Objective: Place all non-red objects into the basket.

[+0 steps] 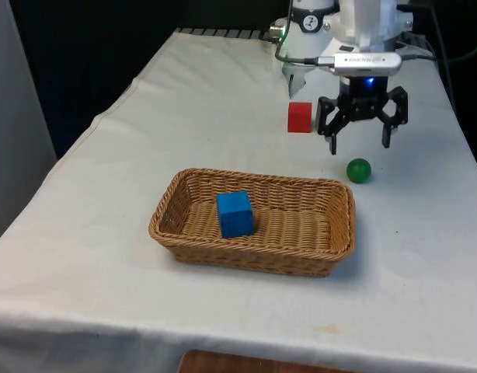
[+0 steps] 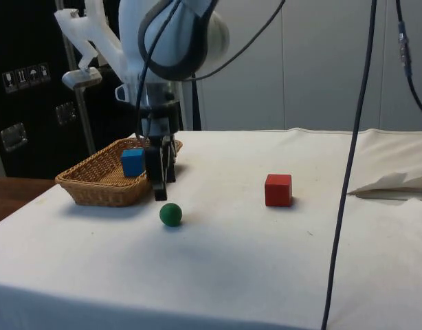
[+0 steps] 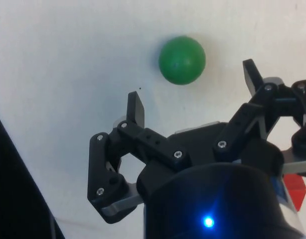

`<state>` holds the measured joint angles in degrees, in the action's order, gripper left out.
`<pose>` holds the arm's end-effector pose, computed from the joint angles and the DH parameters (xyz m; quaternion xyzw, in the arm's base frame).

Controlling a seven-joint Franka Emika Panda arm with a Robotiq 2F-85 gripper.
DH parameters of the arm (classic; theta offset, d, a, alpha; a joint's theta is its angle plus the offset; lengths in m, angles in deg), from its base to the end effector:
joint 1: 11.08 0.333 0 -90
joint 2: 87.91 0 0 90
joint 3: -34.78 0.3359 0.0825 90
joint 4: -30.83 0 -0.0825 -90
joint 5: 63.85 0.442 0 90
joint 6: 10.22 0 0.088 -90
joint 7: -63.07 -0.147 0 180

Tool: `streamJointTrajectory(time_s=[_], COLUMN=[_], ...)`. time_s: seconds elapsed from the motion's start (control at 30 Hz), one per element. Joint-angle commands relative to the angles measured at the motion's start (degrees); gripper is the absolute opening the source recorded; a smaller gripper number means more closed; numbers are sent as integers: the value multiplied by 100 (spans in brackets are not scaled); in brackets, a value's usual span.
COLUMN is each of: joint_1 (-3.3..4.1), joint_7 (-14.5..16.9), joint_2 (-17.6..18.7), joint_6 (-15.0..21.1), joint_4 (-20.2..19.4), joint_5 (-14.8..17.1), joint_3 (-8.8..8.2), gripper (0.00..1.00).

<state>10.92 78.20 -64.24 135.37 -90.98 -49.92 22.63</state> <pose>0.6104 0.1036 0.1490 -0.9915 -0.1267 -0.0103 0.0266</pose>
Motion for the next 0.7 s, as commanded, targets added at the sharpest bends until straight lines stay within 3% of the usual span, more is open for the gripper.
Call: streamJointTrajectory(time_s=[0.0,0.13,0.17,0.2,0.4,0.43,0.47,0.67], joint_1=[-40,-57,0,-63,-86,-11,-92,-103], joint_7=[74,92,0,103,183,86,229,332], joint_2=[46,143,138,166,338,327,390,533], joint_6=[120,235,172,269,441,372,498,642], joint_4=[-11,-6,0,-6,11,6,17,40], joint_5=[120,166,52,183,327,206,390,544], joint_3=[80,115,40,132,189,92,206,252], gripper=[100,100,100,100,100,100,100,100])
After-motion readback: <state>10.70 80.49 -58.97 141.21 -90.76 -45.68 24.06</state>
